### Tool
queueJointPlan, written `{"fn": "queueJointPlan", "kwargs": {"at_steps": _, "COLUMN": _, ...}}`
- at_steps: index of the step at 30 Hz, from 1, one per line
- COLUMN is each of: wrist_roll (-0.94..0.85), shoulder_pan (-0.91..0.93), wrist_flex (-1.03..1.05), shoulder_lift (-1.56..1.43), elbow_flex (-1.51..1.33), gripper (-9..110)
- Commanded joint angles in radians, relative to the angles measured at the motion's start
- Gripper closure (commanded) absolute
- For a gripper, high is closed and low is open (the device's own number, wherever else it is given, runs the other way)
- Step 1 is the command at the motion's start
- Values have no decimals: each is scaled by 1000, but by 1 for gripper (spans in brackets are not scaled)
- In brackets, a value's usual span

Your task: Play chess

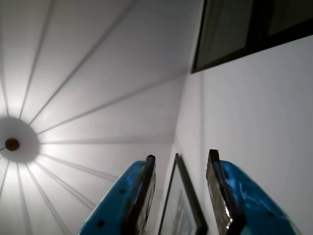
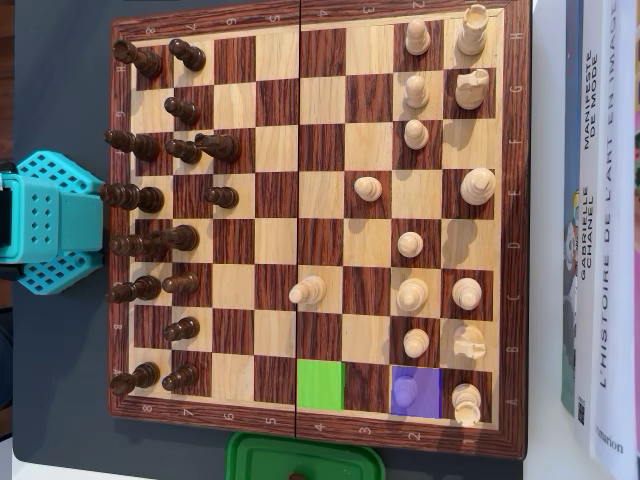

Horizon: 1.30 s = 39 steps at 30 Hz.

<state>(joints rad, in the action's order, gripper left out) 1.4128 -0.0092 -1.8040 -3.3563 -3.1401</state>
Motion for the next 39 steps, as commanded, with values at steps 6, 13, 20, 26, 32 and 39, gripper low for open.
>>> {"fn": "queueJointPlan", "kwargs": {"at_steps": 6, "wrist_roll": -2, "shoulder_pan": -3, "wrist_flex": -2, "shoulder_lift": 11, "elbow_flex": -18, "gripper": 86}}
{"fn": "queueJointPlan", "kwargs": {"at_steps": 13, "wrist_roll": -5, "shoulder_pan": 2, "wrist_flex": -2, "shoulder_lift": 11, "elbow_flex": -18, "gripper": 85}}
{"fn": "queueJointPlan", "kwargs": {"at_steps": 20, "wrist_roll": -6, "shoulder_pan": 5, "wrist_flex": -2, "shoulder_lift": 17, "elbow_flex": -18, "gripper": 85}}
{"fn": "queueJointPlan", "kwargs": {"at_steps": 26, "wrist_roll": -8, "shoulder_pan": 6, "wrist_flex": 6, "shoulder_lift": 18, "elbow_flex": -20, "gripper": 85}}
{"fn": "queueJointPlan", "kwargs": {"at_steps": 32, "wrist_roll": -8, "shoulder_pan": 6, "wrist_flex": 186, "shoulder_lift": 17, "elbow_flex": -20, "gripper": 86}}
{"fn": "queueJointPlan", "kwargs": {"at_steps": 39, "wrist_roll": -8, "shoulder_pan": 6, "wrist_flex": 430, "shoulder_lift": 17, "elbow_flex": -20, "gripper": 86}}
